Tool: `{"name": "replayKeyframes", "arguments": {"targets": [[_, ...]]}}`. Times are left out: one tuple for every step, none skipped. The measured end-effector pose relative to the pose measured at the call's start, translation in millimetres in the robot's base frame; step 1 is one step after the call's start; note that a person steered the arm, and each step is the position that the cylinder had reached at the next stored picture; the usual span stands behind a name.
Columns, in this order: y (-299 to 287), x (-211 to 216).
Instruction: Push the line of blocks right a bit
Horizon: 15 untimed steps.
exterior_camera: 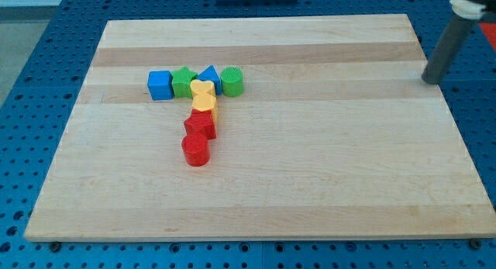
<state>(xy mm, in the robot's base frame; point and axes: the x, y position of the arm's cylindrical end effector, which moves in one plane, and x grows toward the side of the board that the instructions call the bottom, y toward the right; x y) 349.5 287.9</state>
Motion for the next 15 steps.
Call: {"name": "replayKeyframes", "arguments": {"targets": [[-20, -51], [-91, -73], [-180, -86], [-265, -100], [-348, -100], [-425, -100], [-503, -94], [-539, -50], [-540, 0], [-540, 15], [-540, 22], [-539, 28], [-537, 28], [-536, 28], [-525, 28]]}}
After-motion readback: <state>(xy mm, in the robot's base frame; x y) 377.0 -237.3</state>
